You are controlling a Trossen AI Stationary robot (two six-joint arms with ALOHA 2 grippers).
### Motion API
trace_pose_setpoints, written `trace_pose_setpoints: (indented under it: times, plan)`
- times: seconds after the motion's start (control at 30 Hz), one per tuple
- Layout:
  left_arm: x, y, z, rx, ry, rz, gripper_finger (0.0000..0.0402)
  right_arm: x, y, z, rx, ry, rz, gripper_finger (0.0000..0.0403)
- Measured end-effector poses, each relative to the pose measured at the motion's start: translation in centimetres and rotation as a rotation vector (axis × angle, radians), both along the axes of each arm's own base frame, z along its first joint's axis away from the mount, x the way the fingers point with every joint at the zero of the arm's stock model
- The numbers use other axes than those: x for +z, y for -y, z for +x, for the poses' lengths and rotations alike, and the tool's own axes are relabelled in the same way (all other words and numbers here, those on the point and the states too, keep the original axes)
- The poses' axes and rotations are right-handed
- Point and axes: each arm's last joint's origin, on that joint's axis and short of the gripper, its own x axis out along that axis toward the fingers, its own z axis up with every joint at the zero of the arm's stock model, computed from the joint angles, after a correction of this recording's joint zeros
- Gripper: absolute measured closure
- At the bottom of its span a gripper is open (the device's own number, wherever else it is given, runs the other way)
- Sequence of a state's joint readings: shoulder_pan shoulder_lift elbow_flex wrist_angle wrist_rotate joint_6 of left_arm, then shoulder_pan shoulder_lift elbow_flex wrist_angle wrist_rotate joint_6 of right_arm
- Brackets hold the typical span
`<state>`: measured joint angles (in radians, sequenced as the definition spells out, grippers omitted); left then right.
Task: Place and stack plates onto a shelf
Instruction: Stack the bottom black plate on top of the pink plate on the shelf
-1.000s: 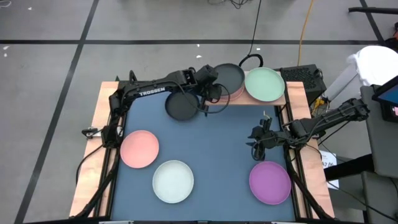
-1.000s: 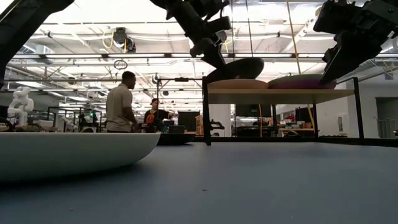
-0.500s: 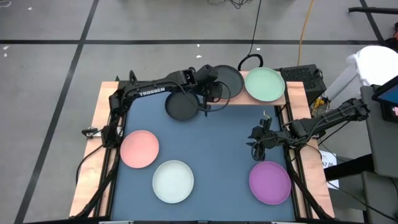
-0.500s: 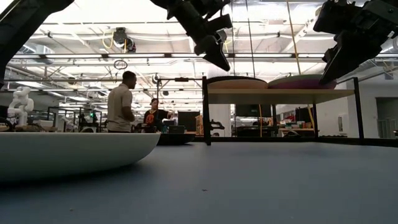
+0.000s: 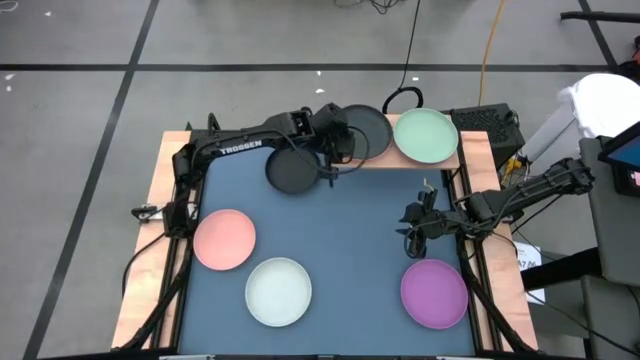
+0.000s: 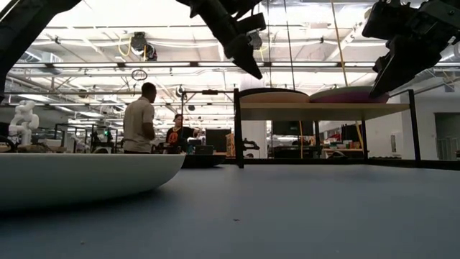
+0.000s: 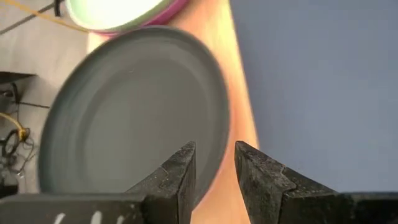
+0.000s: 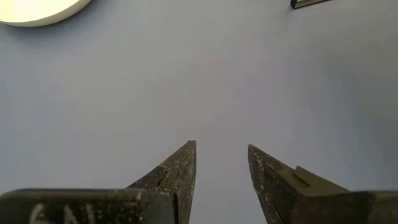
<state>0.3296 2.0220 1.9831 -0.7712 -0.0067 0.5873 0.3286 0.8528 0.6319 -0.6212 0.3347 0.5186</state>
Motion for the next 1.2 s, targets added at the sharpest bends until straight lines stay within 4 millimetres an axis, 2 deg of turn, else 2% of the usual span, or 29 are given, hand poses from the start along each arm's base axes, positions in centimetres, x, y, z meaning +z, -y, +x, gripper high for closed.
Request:
trace_pose_setpoints:
  times: [0.2,0.4,0.63,0.8,1.2]
  plan:
    - [0.4,-1.8,-1.0,0.059,0.004,-0.007,0.0284,0.0,0.0,0.0,0.000,0.000,0.000,0.0275]
    - [0.3,-5.8,-2.8,0.173,0.036,-0.094,0.0284,-0.1,0.0,0.0,-0.008,0.001,0.007,0.0275]
    - [0.2,-8.2,-4.3,0.240,0.045,-0.153,0.0284,-2.0,0.2,-0.5,-0.014,-0.045,0.000,0.0275]
    - [-0.6,-8.4,-4.1,0.235,0.009,-0.170,0.0284,-2.3,0.1,-0.6,-0.013,-0.056,0.026,0.0275]
    - [-0.5,-8.2,-4.0,0.230,0.017,-0.171,0.0284,-2.0,-0.1,-0.2,0.012,-0.006,0.031,0.0275]
